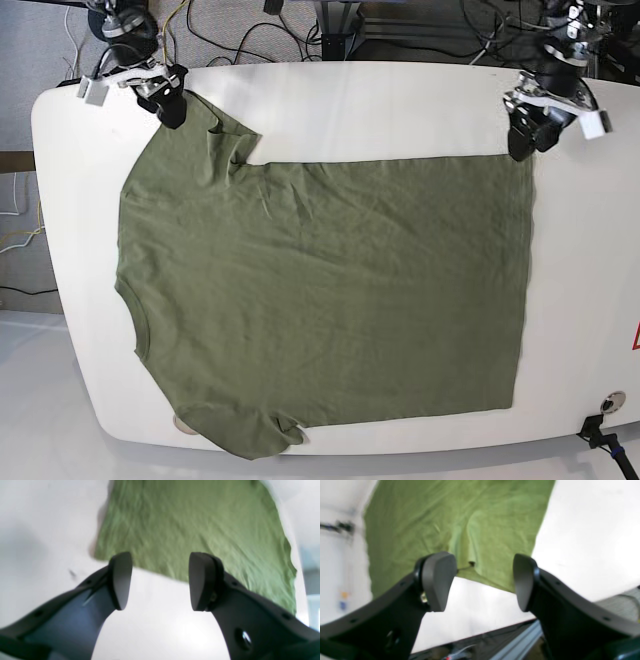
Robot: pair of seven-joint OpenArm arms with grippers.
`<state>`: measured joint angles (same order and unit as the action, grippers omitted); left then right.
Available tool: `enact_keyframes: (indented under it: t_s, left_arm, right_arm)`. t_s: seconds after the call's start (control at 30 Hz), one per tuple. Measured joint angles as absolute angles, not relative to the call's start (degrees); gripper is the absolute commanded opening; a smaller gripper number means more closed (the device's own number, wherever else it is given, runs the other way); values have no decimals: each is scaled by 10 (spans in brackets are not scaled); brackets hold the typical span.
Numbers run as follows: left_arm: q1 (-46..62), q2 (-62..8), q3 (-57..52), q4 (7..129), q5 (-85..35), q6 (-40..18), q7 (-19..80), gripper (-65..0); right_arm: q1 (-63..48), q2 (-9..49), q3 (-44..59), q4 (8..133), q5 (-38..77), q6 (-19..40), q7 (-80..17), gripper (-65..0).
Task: Fold the T-shirt properly
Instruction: 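Lower both grippers onto the two hem corners of the green T-shirt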
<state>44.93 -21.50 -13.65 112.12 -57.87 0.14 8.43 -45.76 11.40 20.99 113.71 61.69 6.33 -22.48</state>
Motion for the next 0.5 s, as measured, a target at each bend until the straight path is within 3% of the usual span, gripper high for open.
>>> enact_keyframes:
  t_s: [0.1, 0.2, 0.5]
  left_arm:
    - [437, -218, -163, 1114, -602, 11, 147, -311]
    - [422, -213, -176, 1114, -605, 3, 200, -311]
    - [397, -213, -210, 1059, -663, 6, 275, -311]
  right_arm:
    - [-425, 108, 252, 1111, 653, 69, -334, -265]
    - [-401, 107, 281, 1082, 659, 63, -384, -265]
    - [-385, 87, 282, 1007, 675, 72, -392, -265]
